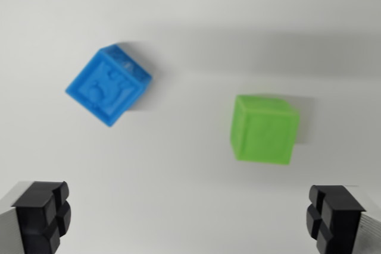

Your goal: Stack cube

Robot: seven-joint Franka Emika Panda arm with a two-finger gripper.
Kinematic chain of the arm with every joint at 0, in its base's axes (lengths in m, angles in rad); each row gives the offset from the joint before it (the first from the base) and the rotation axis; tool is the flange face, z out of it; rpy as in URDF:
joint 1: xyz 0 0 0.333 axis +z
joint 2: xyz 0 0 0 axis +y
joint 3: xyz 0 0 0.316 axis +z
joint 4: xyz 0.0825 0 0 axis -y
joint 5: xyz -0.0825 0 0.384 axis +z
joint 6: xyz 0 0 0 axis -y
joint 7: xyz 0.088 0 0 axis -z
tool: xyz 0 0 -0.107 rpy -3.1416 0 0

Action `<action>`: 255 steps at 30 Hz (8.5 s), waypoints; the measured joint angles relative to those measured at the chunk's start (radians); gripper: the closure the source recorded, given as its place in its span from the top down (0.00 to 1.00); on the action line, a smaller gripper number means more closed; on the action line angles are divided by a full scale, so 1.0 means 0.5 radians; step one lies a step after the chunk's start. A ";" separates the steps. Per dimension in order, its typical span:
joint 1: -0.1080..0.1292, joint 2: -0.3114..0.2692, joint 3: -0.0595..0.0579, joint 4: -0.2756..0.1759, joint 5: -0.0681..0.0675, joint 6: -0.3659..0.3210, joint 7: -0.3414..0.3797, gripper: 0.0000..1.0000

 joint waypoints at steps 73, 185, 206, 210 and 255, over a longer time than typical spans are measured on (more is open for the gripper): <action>-0.258 0.835 -0.027 -0.197 0.132 1.012 -0.330 0.00; -0.196 0.166 -0.041 -0.289 0.068 0.448 -0.367 0.00; -0.122 0.190 0.036 -0.258 0.040 0.448 -0.586 0.00; -0.106 0.199 0.052 -0.247 0.034 0.446 -0.631 0.00; 0.057 0.315 0.202 -0.091 -0.036 0.405 -1.109 0.00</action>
